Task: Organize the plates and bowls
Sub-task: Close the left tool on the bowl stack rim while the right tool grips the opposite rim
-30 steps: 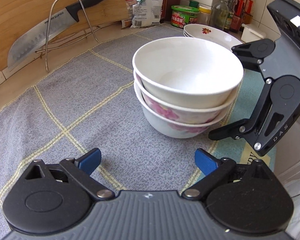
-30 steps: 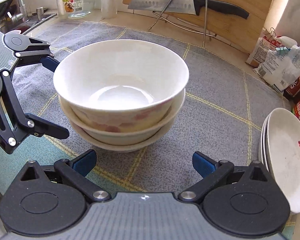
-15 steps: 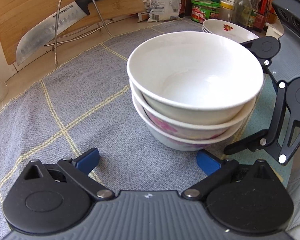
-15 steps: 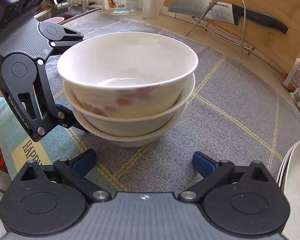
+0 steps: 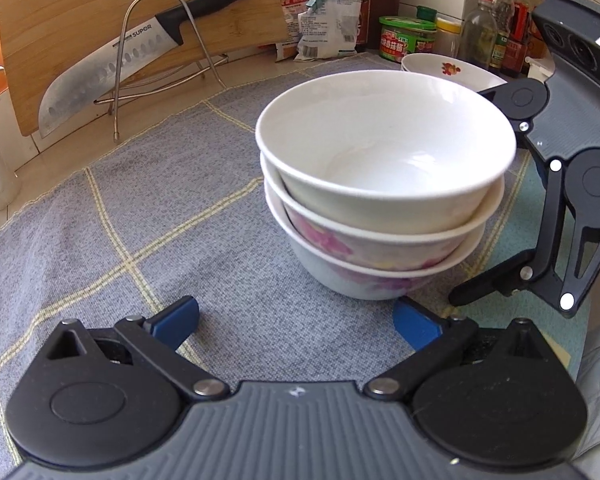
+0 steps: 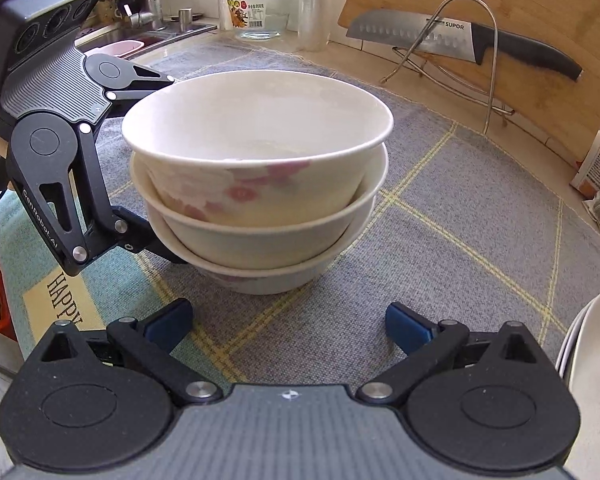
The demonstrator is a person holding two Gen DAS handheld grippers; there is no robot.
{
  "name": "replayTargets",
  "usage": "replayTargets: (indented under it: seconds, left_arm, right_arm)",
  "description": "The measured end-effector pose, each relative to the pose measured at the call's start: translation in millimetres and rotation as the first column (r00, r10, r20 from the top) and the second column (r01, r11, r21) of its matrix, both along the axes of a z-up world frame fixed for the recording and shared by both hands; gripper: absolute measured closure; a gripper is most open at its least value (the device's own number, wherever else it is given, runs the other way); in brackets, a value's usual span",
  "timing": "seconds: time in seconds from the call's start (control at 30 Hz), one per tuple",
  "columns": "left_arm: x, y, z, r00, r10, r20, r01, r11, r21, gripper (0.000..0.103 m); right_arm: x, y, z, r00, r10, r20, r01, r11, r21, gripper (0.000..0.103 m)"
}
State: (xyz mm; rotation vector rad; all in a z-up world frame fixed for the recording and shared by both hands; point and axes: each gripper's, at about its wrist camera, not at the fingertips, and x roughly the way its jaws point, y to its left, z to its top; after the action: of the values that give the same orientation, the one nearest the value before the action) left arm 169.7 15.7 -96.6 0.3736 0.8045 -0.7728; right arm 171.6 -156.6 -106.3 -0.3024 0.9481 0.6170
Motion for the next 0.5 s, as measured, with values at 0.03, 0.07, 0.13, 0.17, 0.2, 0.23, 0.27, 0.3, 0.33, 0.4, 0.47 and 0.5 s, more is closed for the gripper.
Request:
replayTargets:
  seconds: [0.03,0.07,0.13,0.17,0.2,0.23,0.27,0.3,0.33,0.4,0.47,0.5]
  left_arm:
    - [1,0,0,1.0,-0.011,0.0,0.011,1.0,0.001,0.0]
    - [1,-1,0,1.0,-0.022,0.0,0.022,1.0,0.003,0.0]
    - [2,-3,1,0.998,-0.061,-0.005,0.061,0.998,0.005,0.003]
    - [2,-4,2,0.996,-0.094,-0.001,0.094,0.996,0.005,0.005]
    - [1,-5,3,0.992,-0.122,0.005,0.122,0.992,0.009,0.006]
    - [-1,-6,3,0.987,-0.161,0.015,0.161,0.987,0.013,0.006]
    - [-3,-6,5,0.98,-0.196,0.027,0.196,0.981,0.01,0.008]
    - [-4,-7,6,0.973,-0.227,0.034,0.227,0.974,0.008,0.009]
    - [-5,-8,7,0.966,-0.256,0.032,0.256,0.967,0.007,0.009]
    - [-4,-9,10,0.953,-0.302,0.027,0.302,0.953,-0.002,0.012]
    - [-2,-10,11,0.938,-0.345,0.017,0.345,0.939,-0.006,0.014]
    - [-1,-10,11,0.934,-0.357,0.02,0.357,0.934,-0.001,0.018]
  right_arm:
    - [0,0,0,1.0,-0.002,-0.001,0.002,1.0,-0.001,0.0]
    - [1,1,0,1.0,-0.005,-0.004,0.005,1.0,-0.001,0.0]
    - [3,2,1,1.0,-0.009,-0.014,0.008,1.0,-0.014,0.0]
    - [4,3,2,1.0,-0.008,-0.019,0.008,1.0,-0.019,0.0]
    - [5,4,3,1.0,-0.003,-0.017,0.003,1.0,-0.025,0.0]
    - [5,5,3,1.0,0.005,-0.012,-0.006,1.0,-0.031,0.0]
    - [5,6,4,1.0,0.016,-0.007,-0.016,0.999,-0.036,0.0]
    - [5,7,6,0.999,0.032,0.003,-0.032,0.999,-0.043,0.0]
    - [4,8,8,0.999,0.05,0.012,-0.049,0.998,-0.045,0.0]
    - [5,9,12,0.996,0.087,0.021,-0.086,0.996,-0.032,0.0]
    - [7,10,14,0.992,0.122,0.024,-0.121,0.992,-0.032,0.001]
    - [8,10,15,0.989,0.145,0.027,-0.144,0.989,-0.037,0.001]
